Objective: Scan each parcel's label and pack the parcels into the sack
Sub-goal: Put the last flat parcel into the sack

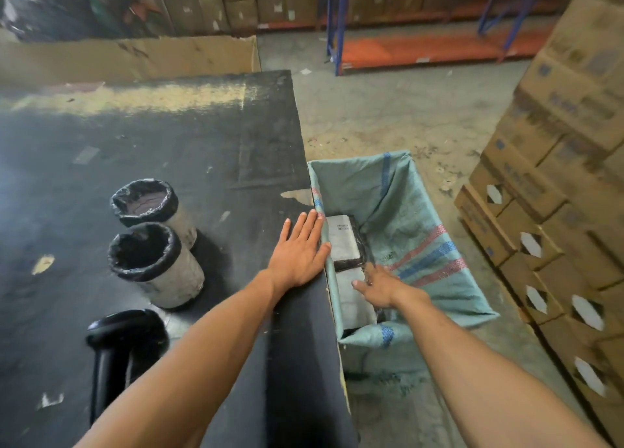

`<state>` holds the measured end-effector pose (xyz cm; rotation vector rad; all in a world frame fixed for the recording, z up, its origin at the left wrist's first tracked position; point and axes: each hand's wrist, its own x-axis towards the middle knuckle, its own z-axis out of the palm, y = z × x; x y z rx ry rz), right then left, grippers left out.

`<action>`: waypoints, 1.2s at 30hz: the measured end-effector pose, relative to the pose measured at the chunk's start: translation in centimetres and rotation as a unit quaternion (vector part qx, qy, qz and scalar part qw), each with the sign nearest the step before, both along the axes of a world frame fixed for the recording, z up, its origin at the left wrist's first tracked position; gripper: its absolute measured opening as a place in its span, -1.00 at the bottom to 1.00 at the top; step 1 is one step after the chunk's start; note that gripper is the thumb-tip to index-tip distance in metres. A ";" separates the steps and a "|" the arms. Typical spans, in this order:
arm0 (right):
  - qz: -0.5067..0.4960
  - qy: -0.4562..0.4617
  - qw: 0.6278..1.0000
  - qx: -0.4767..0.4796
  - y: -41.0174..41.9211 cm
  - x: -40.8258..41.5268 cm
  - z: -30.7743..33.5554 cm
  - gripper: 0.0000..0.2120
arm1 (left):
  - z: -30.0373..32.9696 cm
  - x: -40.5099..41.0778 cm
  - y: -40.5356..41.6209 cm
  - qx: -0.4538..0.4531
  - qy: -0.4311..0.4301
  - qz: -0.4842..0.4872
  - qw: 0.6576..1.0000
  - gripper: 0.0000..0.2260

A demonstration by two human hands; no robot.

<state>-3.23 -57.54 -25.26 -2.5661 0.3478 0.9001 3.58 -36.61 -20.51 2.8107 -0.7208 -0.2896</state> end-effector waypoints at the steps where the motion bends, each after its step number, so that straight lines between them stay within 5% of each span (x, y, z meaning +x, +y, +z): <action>1: -0.007 -0.006 1.000 0.004 0.0 -0.7 0.9 -0.24 | 0.8 0.2 0.1 -0.019 0.038 0.001 0.999 -0.41; 5: -0.031 -0.058 0.998 0.020 0.6 -2.5 4.8 -0.27 | 6.2 1.1 1.5 -0.127 0.134 -0.009 0.983 -0.54; 10: -0.057 -0.168 0.984 0.010 3.7 -2.8 11.1 -0.38 | 15.2 0.1 4.1 -0.235 -0.002 -0.046 0.971 -0.83; 14: -0.052 -0.226 0.972 0.035 9.5 -2.8 15.6 -0.58 | 20.3 -0.4 8.9 -0.165 -0.090 -0.101 0.977 -0.81; 17: -0.002 -0.216 0.975 0.049 15.2 -3.2 17.4 -0.49 | 20.9 -0.5 13.7 -0.085 -0.123 -0.130 0.980 -0.76; 22: 0.107 -0.136 0.981 0.093 24.3 -5.0 17.6 -0.40 | 19.6 -1.0 20.7 -0.001 -0.079 -0.202 0.976 -0.59; 30: 0.128 -0.063 0.982 0.126 32.6 -6.8 15.7 -0.36 | 18.0 -2.3 25.3 0.091 -0.027 -0.283 0.954 -0.44; 36: 0.051 -0.046 0.981 0.183 34.8 -6.8 14.2 -0.21 | 17.1 -2.7 29.1 -0.050 -0.047 -0.224 0.972 -0.59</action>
